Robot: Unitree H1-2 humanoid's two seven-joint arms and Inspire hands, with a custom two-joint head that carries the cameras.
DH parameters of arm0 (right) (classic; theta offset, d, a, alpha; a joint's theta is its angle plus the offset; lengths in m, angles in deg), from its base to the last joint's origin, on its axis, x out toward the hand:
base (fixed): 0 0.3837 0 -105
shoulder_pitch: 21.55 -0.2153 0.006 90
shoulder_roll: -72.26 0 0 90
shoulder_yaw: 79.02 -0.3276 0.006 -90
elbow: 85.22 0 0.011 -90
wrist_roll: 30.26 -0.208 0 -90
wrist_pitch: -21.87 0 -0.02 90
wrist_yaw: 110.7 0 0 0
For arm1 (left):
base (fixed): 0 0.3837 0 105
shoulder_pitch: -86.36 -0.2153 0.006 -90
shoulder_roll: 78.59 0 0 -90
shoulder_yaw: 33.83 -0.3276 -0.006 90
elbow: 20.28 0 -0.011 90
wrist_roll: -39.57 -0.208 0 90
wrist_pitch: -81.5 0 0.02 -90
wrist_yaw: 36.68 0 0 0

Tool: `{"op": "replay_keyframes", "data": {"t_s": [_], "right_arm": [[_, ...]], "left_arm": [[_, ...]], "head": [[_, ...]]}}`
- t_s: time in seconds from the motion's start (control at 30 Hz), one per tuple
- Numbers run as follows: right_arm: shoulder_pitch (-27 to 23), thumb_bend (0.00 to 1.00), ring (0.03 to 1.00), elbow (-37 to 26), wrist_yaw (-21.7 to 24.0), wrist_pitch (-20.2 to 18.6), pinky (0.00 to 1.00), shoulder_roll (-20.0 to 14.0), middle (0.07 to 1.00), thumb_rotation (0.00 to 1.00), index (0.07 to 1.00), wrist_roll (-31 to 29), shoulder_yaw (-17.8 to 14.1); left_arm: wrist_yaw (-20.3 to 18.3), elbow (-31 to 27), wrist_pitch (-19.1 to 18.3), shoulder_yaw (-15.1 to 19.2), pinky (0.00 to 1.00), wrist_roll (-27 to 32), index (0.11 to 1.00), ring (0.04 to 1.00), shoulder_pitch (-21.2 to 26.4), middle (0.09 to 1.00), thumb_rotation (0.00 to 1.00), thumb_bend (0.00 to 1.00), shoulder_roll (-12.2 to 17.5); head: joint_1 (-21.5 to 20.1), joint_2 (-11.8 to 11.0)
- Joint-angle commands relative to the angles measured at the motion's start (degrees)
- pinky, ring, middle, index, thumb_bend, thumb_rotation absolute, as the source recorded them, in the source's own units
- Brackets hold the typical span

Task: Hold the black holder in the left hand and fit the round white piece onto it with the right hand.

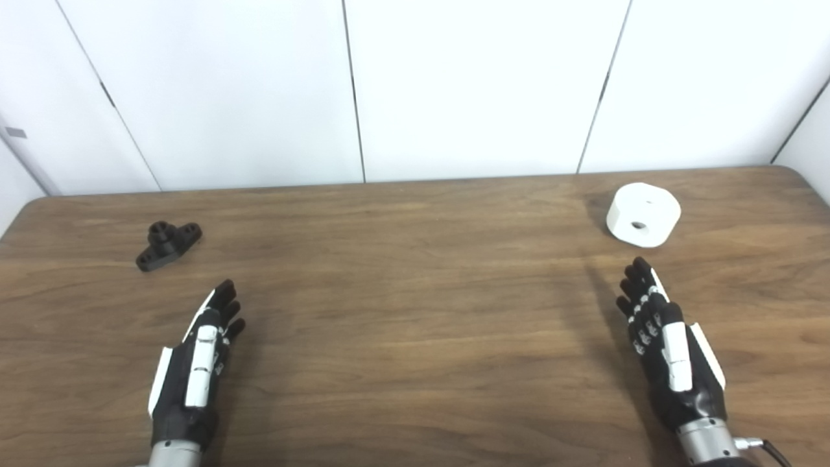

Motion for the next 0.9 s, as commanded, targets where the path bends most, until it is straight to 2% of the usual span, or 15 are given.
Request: {"op": "replay_keyframes", "data": {"t_s": [0.0, 0.3, 0.5, 0.63, 0.87], "right_arm": [[0.5, 0.62, 1.000, 1.4, -0.1, 0.8, 1.00, 0.3, 1.000, 0.98, 1.000, -0.2, -0.2], [0.5, 0.63, 0.992, 2.1, 0.4, 1.2, 1.00, -0.5, 1.000, 0.98, 1.000, -0.9, -1.1], [0.5, 0.66, 0.998, 4.0, 1.5, 2.4, 1.00, -2.1, 1.000, 0.99, 1.000, -1.6, -1.9], [0.3, 0.65, 0.998, 5.9, 2.8, 3.9, 1.00, -3.3, 1.000, 1.00, 1.000, -3.0, -2.3], [0.2, 0.64, 0.995, 6.6, 3.0, 2.2, 1.00, -4.1, 0.999, 1.00, 1.000, -4.0, -3.1]], "left_arm": [[-0.1, -0.1, 1.2, -0.3, 0.94, -0.3, 0.924, 0.959, 0.9, 0.958, 0.88, 0.50, 0.3], [0.3, -0.7, 1.5, -1.3, 0.92, -1.1, 0.917, 0.957, 0.6, 0.954, 0.87, 0.48, -0.7], [0.6, -0.8, 2.0, -2.8, 0.93, -2.7, 0.927, 0.954, 0.1, 0.965, 0.87, 0.49, -1.7], [1.5, -0.1, 3.2, -3.8, 0.94, -4.1, 0.917, 0.955, 0.0, 0.955, 0.86, 0.49, -2.6], [2.5, 2.2, 6.0, -5.3, 0.93, -6.4, 0.922, 0.958, 0.2, 0.956, 0.89, 0.49, -3.1]], "head": [[0.1, 0.0], [4.0, -0.9], [10.5, -2.6], [13.3, -3.8], [16.8, -5.9]]}}
